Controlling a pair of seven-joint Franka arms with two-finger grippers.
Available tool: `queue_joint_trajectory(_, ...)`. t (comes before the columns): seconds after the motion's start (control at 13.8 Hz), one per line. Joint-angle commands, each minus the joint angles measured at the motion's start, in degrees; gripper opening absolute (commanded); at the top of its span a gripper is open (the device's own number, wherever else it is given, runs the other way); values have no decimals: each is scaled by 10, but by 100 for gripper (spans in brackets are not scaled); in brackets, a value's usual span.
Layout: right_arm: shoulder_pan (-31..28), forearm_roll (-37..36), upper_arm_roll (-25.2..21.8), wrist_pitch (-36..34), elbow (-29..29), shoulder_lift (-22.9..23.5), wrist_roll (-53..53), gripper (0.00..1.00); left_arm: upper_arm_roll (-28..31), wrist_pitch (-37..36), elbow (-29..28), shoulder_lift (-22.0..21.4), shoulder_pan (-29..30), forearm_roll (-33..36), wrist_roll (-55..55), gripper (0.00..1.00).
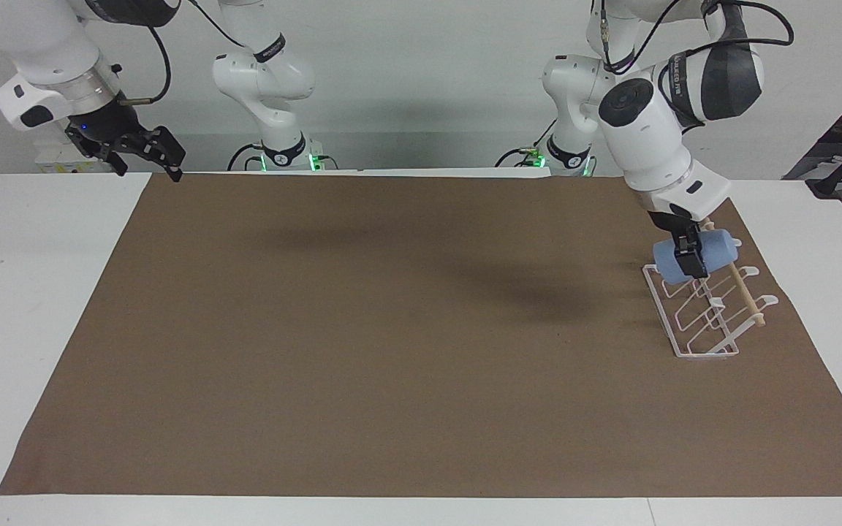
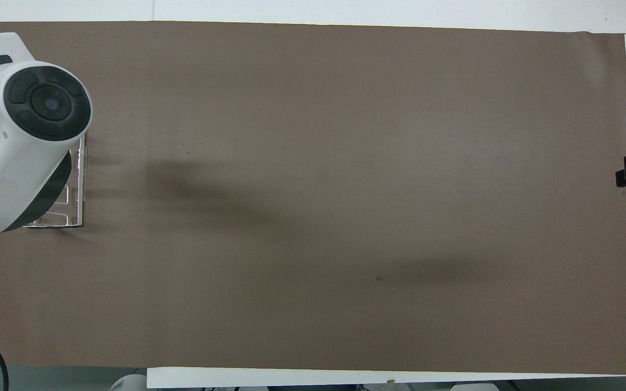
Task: Hang cup on cup holder
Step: 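Lower the cup onto a rack peg with the left gripper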
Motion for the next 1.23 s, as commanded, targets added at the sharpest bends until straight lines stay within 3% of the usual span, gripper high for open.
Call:
queue_joint_trajectory(0.0,50,-19,-19,-17,15,24,-22,100,-4,-15,-9,41,-1,87,-60,28)
queue_joint_trajectory(0.14,78,-20,-58,-36,30,45,-22,100,-4,-15,-32,41,4,117,-71,28)
queue_joint_trajectory(0.36,70,-19,-61,-35,28,25,-22,100,-4,-2,-45,59,30,184,-98,28)
queue_joint_trajectory(1.01,71,-10,-63,-29,22,21,-17,100,-5,41,-55,65,51,184,-125,29)
queue_joint_trajectory(1.16,66,-10,-63,-29,22,21,-19,100,-4,37,-50,102,54,188,-137,29)
